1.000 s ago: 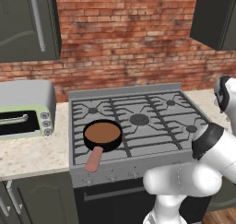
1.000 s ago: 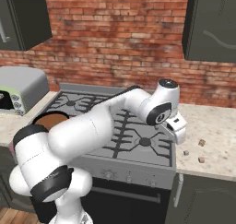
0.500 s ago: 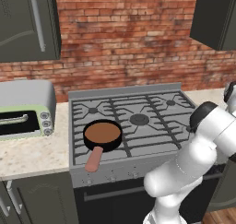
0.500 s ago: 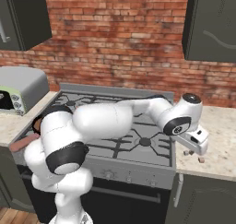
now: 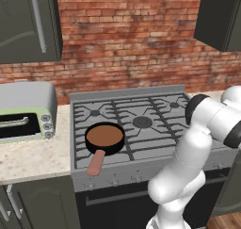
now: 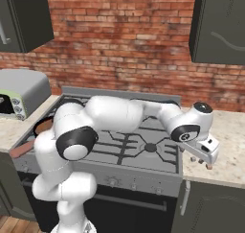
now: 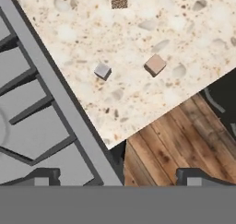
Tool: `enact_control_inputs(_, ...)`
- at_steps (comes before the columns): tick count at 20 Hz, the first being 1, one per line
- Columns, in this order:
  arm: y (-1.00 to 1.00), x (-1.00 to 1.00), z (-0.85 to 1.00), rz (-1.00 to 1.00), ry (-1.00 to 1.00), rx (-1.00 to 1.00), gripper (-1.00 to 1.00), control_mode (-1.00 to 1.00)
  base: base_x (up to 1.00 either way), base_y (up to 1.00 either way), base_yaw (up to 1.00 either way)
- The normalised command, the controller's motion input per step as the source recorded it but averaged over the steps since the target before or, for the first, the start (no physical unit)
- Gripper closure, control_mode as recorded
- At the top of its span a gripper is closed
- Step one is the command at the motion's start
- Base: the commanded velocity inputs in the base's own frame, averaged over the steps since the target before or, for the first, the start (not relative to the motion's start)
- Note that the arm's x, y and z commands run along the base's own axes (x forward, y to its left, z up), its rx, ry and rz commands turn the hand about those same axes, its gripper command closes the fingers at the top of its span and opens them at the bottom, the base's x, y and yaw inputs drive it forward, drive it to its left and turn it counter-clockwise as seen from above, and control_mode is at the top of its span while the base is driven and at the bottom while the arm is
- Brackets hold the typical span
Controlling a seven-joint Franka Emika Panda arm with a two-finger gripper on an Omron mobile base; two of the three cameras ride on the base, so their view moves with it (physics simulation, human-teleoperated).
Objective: Pick up the sugar cube(s) and place them in the saucepan with hot chocolate.
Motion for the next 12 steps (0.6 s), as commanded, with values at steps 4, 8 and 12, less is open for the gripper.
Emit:
enact_control_inputs(4, -0.02, 0.41, -0.42, 0.02, 0.00, 0.00, -1.00, -1.00, 0.00, 0.00, 0.00)
enact_control_inputs(8, 0.00, 0.51, -0.28, 0.00, -0.01, 0.00, -1.00, -1.00, 0.00, 0.00, 0.00)
enact_control_inputs(12, -0.01, 0.23, -0.04, 0.00, 0.00, 0.00, -1.00, -1.00, 0.00, 0.00, 0.00)
